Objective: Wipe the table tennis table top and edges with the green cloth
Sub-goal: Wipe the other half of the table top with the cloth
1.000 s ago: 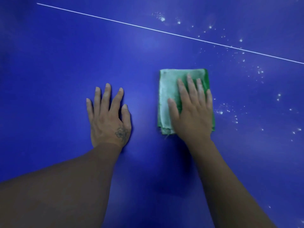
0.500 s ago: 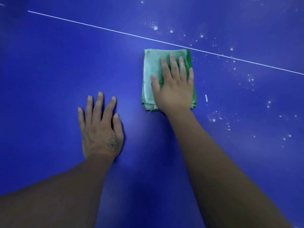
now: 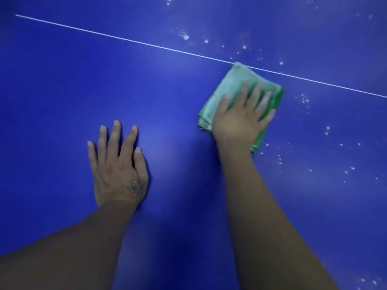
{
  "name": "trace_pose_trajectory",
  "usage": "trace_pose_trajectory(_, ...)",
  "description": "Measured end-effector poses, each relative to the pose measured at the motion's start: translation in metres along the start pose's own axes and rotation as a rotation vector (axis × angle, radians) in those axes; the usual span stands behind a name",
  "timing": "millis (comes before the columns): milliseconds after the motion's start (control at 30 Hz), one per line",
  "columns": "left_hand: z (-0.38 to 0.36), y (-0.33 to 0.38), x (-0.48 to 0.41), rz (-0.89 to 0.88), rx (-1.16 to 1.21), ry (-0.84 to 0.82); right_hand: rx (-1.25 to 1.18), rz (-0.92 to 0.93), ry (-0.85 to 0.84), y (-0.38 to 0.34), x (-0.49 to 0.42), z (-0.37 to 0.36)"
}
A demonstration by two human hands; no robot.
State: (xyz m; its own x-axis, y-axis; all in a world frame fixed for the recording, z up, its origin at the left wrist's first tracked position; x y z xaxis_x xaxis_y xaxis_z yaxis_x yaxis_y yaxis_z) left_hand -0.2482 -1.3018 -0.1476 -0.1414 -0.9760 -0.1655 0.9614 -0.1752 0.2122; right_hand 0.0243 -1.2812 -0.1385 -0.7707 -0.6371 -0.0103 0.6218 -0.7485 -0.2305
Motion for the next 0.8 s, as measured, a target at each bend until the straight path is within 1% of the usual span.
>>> trace_pose_trajectory(67, -0.001, 0.0, 0.0, 0.002, 0.004, 0.003, -0.013, 0.132, -0.017, -0.027, 0.023, -0.009)
trace_pose_trajectory(133, 0.0, 0.0, -0.001, 0.005, 0.003, 0.007, -0.039, 0.301, -0.031, -0.039, 0.044, -0.013)
trace_pose_trajectory(200, 0.0, 0.0, -0.001, 0.005, 0.004, 0.0, -0.071, 0.445, -0.033, -0.03, 0.05, -0.012)
trace_pose_trajectory(267, 0.0, 0.001, -0.002, 0.003, 0.002, -0.007, -0.088, 0.518, -0.019, -0.008, 0.042, -0.007)
trace_pose_trajectory(333, 0.0, 0.001, -0.001, 0.0, 0.004, -0.021, -0.049, 0.47, -0.005, 0.019, 0.024, 0.0)
trace_pose_trajectory(467, 0.001, 0.001, 0.0, -0.008, -0.005, -0.007, -0.018, 0.159, -0.011, 0.077, -0.015, 0.015)
trace_pose_trajectory(533, 0.002, 0.002, 0.0, 0.003, 0.005, -0.019, -0.035, 0.05, -0.012, 0.089, -0.021, 0.018)
trace_pose_trajectory(600, 0.002, 0.001, -0.001, 0.009, 0.006, -0.025, -0.034, -0.012, -0.019, 0.083, -0.016, 0.017)
trace_pose_trajectory(667, 0.002, 0.001, -0.001, 0.009, 0.005, -0.036, -0.036, -0.024, -0.027, 0.066, -0.002, 0.016)
trace_pose_trajectory(700, 0.002, 0.001, -0.001, 0.007, 0.0, -0.041, -0.034, -0.001, -0.033, 0.057, 0.008, 0.015)
trace_pose_trajectory(800, 0.001, 0.0, -0.001, 0.008, -0.014, -0.047, -0.011, 0.189, -0.039, 0.034, 0.053, 0.009)
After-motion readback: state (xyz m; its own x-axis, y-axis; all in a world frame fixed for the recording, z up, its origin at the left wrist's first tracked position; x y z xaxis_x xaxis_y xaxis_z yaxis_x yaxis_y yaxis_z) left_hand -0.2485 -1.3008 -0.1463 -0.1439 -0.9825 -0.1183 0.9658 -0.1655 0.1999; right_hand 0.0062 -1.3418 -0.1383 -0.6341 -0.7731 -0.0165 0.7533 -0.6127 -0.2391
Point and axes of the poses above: each hand's wrist, its own x-axis away from the middle knuckle, its own z-axis out of the back of the hand, y = z × x, the point moved 3 cm from there along -x, towards the middle knuckle, and after that the axes turned 4 degrees about -x, right-handed, at the moved point
